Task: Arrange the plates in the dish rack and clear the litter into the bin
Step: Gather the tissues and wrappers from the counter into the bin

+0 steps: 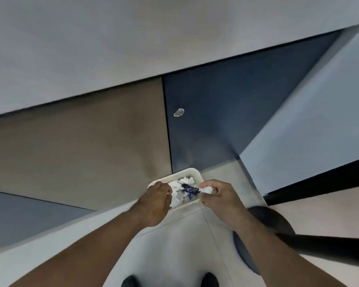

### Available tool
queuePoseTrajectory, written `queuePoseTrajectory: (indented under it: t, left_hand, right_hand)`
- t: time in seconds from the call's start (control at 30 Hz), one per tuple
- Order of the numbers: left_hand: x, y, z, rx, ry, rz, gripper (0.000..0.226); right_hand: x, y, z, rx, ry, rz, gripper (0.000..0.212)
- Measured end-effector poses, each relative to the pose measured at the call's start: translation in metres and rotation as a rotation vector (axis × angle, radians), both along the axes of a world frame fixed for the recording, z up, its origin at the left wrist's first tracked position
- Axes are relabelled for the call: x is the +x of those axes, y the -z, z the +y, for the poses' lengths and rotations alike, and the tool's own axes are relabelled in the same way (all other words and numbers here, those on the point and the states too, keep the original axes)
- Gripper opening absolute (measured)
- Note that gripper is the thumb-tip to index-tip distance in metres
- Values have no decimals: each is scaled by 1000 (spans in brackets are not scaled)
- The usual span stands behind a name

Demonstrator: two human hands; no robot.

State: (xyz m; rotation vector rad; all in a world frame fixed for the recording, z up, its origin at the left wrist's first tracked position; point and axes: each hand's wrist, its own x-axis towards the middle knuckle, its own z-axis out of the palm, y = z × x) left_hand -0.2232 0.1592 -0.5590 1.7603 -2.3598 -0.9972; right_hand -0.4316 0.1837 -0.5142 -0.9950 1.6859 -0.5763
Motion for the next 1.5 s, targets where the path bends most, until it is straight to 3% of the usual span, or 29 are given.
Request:
queuePoseTrajectory:
  t: [0.2, 0.4, 0.5, 0.63, 0.83, 0.9, 1.13, 1.5]
  left_hand:
    - [-9, 125, -20, 32, 18, -66, 31]
    - [-23, 197, -47, 99, 94, -176, 58]
    - [-12, 206, -53, 19, 62, -154, 50]
    - [8, 194, -52, -107, -46, -62, 35]
    - [35, 164, -46, -164, 7, -15, 31]
    - [38, 155, -45, -148, -10, -19, 35]
    - [39, 79, -28, -116, -38, 16, 42]
    - [71, -217, -7, -241, 117, -30, 64]
  right_hand:
    - [3, 122, -4, -50, -7, 77, 38]
    - [8, 191, -19, -111, -164, 201, 27]
    - [15, 204, -33, -156, -255, 253, 19]
    - [31, 226, -60, -212, -336, 312, 23]
    - [50, 267, -85, -181, -514, 437, 73]
    - [46, 264, -85, -197, -533, 488, 77]
    - [22, 157, -61, -275, -518, 425, 39]
    - [49, -154, -23, -458, -591, 480, 53]
